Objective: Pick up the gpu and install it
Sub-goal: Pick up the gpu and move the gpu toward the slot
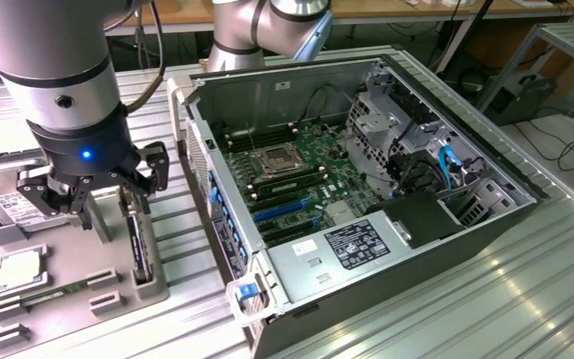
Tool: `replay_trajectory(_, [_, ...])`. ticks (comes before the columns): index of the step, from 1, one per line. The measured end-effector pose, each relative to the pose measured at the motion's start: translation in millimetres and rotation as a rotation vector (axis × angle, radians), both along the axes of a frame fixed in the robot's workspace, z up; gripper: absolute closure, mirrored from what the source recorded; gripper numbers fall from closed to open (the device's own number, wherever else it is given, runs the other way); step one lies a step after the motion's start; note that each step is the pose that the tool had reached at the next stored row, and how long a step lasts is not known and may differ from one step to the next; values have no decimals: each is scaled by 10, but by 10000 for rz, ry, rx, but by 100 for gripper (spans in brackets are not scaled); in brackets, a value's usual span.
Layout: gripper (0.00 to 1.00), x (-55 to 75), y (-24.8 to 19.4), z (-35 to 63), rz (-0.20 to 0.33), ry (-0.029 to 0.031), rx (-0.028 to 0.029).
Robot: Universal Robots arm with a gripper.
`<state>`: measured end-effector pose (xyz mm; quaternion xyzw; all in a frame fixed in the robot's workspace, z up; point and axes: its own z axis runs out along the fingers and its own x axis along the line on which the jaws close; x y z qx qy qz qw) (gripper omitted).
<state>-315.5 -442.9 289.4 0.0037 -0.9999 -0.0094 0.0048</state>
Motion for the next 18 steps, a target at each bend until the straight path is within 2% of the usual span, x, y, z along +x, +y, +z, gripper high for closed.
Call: replay_trajectory(18, [28,2,-5,-146,0,8,-1])
